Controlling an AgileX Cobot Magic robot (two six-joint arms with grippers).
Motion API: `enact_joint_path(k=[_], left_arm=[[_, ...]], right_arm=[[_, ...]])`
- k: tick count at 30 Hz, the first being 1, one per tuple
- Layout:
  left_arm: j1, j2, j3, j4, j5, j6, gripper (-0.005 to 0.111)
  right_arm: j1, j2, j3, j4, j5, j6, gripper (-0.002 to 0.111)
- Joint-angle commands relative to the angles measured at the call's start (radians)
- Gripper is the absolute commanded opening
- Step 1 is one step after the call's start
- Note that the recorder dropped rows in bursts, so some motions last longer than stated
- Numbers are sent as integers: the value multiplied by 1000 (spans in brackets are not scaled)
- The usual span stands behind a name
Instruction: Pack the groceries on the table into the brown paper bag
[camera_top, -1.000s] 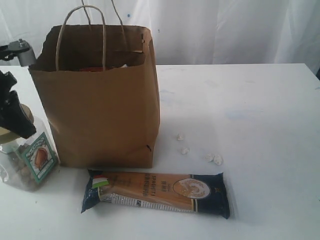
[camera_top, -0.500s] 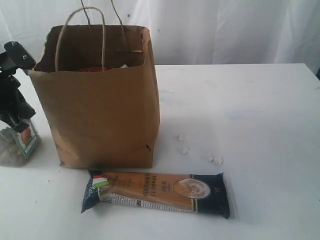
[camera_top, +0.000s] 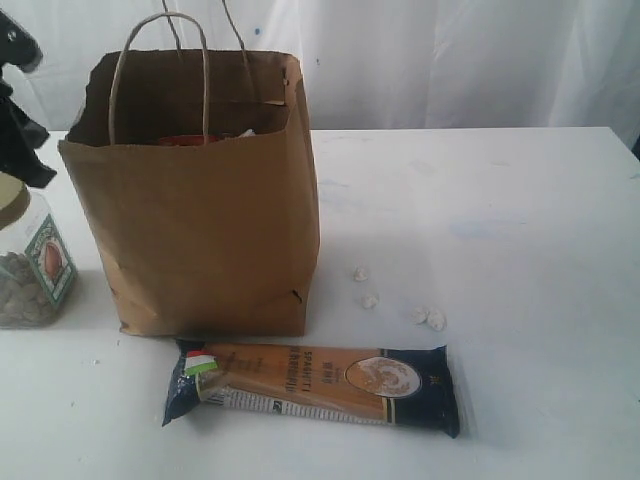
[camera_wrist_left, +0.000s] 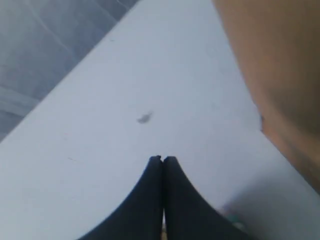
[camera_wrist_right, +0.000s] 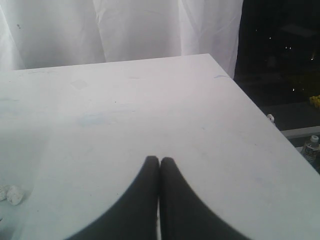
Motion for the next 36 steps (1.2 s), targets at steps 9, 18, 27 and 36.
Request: enact_joint_path(k=[9,18,27,36], left_arm=[[210,99,-80,-31,-20,-257,0],[210,227,-256,-23,286,-241,0],[212,188,-256,253,590,-518,0],[212,-1,-256,452,738,-757,0]], right_arm=[[0,-5,2,1,1,-8,0],[0,-5,2,1,1,-8,0],[0,-5,2,1,1,-8,0],[0,-5,2,1,1,-8,0]])
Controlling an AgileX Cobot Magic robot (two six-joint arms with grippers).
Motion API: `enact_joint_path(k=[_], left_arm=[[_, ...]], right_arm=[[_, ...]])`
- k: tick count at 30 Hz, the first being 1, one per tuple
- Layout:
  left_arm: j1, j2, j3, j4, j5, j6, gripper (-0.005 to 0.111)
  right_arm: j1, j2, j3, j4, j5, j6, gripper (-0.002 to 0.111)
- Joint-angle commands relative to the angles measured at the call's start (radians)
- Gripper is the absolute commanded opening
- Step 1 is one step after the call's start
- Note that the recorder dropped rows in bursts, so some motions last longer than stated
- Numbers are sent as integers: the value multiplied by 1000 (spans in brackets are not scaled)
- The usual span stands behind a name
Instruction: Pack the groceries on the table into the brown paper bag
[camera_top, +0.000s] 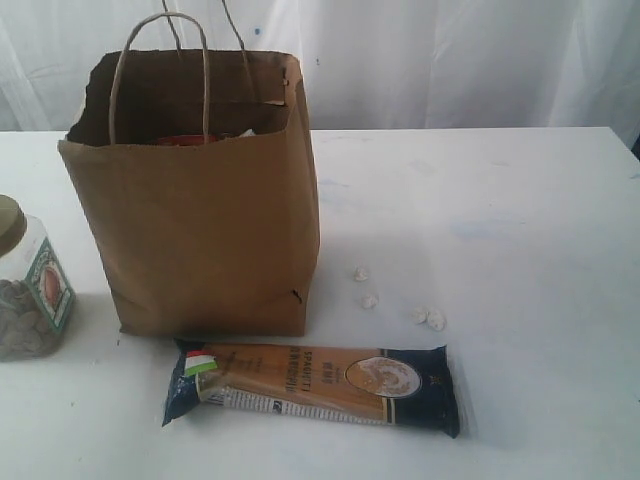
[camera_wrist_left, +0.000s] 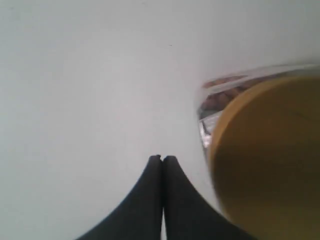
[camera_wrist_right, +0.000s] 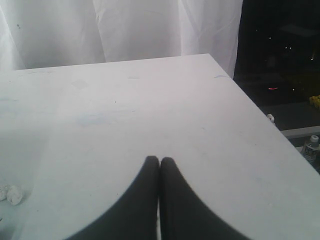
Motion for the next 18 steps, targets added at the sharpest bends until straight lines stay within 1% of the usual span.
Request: enact_joint_path(k=[1,2,3,4,5,6,7,8,11,14,18], left_arm=[[4,-146,0,79,36,-128,0],[-6,-210,0,-37,100,-73,0],[-15,-243,5,-133,133,6,0],[-36,-292,34,-315,163,165,0],[-49,-311,56,-389,172,236,0],[-77,-328,107,-464,196,360,0],[-93,-328,140,-482,214,420,0],[-128,-322,214,-486,221,537,0],[-166,-313,355,-476,136,734,0],[-190,-310,477,-467,-20,855,0],[-199,-302,598,-433,-251,915,0]], right_arm=[[0,-5,2,1,1,-8,0],[0,-5,2,1,1,-8,0],[0,-5,2,1,1,-8,0],[0,-6,2,4,1,-8,0],[0,-6,2,4,1,-8,0],[0,-6,2,4,1,-8,0],[0,-6,2,4,1,-8,0],[0,-6,2,4,1,-8,0],[0,-6,2,4,1,-8,0],[0,-6,2,4,1,-8,0],[0,-6,2,4,1,-8,0]])
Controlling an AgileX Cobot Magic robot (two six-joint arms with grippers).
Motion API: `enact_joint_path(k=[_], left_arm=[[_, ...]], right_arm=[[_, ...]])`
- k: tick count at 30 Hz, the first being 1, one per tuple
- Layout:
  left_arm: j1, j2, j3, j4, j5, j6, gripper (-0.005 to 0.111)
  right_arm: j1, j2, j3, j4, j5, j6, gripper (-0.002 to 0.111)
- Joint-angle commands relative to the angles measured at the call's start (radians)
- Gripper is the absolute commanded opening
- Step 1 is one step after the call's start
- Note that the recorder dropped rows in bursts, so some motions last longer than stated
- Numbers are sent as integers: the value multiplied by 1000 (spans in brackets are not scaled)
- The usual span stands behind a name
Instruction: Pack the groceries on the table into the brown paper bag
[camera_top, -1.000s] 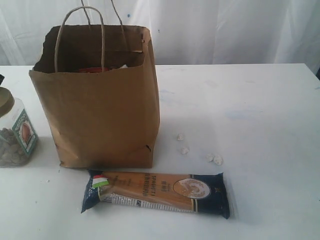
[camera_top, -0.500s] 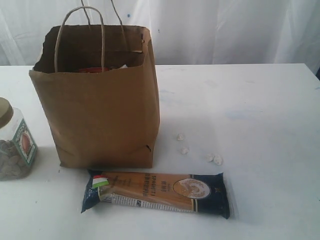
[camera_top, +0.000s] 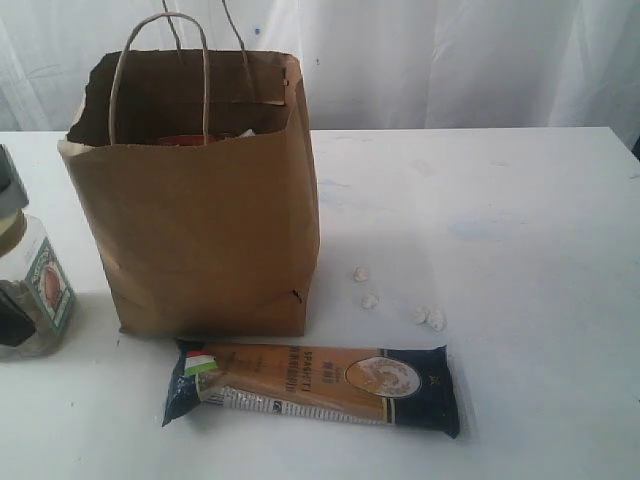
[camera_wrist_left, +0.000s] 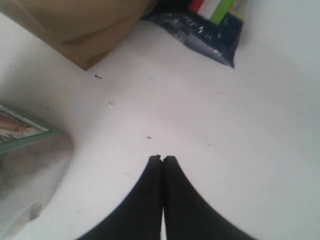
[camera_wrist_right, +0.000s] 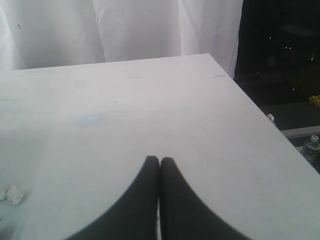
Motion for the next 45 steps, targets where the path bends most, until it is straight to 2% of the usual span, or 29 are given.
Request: enact_joint_path(k=[1,7,13,17,21,24,26,29,31,33,36,38,42,45], left_arm=[[-12,2,124,26,-250,95,0],[-12,56,153,26,-468,157,0],[-12,236,151,10,-870,173,0],[-12,244,151,10,-1120,13,0],[-12,92,151,34,-1140,-290,0],[-11,-39,151,53,-1180,-366,0],[19,-72,148,11,-1222,-376,0],[143,-50,88,-174,-1162,-364,0],[265,3,20,-284,-1032,-370,0],[370,59,-38,-314,-902,-379,0],[460,140,-102,-341,-810,-404,0],[482,193,-128,-339,-761,-390,0],[480,327,-175,-328,-609,-265,0],[480,385,-187,-347,-528,-260,0]], right_arm=[[0,-6,2,2,1,-8,0],[0,-6,2,2,1,-8,0],[0,-6,2,2,1,-8,0],[0,-6,2,2,1,-8,0],[0,-6,2,2,1,-8,0],[0,-6,2,2,1,-8,0],[0,-6,2,2,1,2,0],[0,-6,2,2,1,6,0],[0,-6,2,2,1,6,0],[0,-6,2,2,1,6,0],[0,-6,2,2,1,6,0],[0,-6,2,2,1,6,0],[0,-6,2,2,1,6,0],[0,-6,2,2,1,6,0]])
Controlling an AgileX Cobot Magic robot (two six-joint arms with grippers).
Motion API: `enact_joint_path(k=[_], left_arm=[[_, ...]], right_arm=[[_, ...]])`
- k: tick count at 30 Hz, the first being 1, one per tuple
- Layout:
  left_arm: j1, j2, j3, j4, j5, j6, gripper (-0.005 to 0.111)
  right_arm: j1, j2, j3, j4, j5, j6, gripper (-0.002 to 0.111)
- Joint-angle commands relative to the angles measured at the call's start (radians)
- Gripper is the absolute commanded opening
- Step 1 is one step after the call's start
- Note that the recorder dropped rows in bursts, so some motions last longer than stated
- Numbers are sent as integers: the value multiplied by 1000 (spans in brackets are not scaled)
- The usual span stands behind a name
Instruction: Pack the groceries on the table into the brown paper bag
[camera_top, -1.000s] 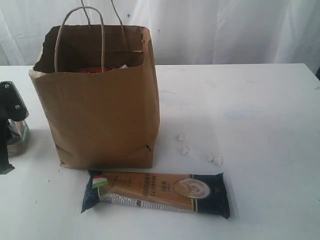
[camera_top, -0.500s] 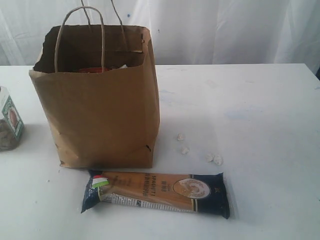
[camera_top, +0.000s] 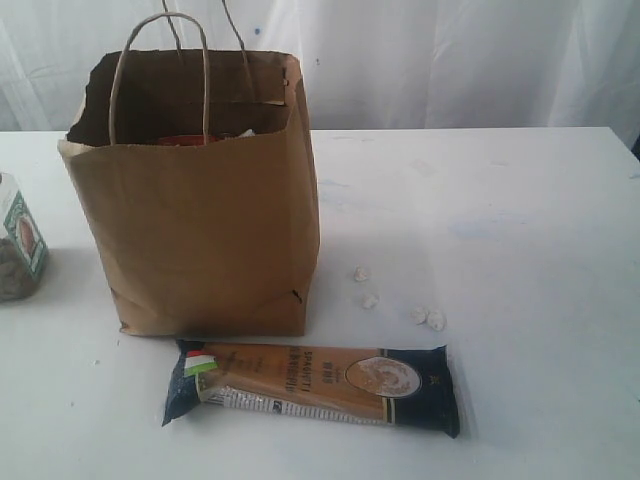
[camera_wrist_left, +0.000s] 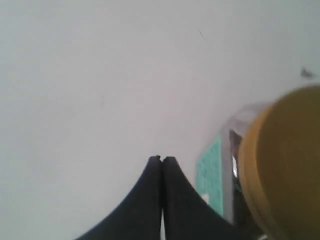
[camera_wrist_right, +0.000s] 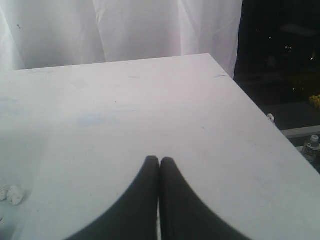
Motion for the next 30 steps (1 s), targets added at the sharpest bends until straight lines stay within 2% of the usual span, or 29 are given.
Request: enact_joint_path(k=[1,5,7,11,14,20,25,27,30], left_arm=[[3,84,-21,-29,142,38,0],[3,91,-21,-104,242,45,0],[3,91,-21,-213,358,124,0],[3,91,-21,-440,576,381,0],[3,81,-20,-461,622,405,0],[3,37,-18,-344,542,315,0],[-27,-34,75,-405,499,388,0],[-65,-90,147,-451,410,446,0],[-167,-183,274,-559,168,595,0]], right_arm=[[0,-6,2,2,1,1,0],[0,-6,2,2,1,1,0],[0,-6,2,2,1,1,0],[0,-6,2,2,1,1,0],[0,-6,2,2,1,1,0],[0,-6,2,2,1,1,0],[0,-6,2,2,1,1,0],[0,-6,2,2,1,1,0],[0,-6,2,2,1,1,0]])
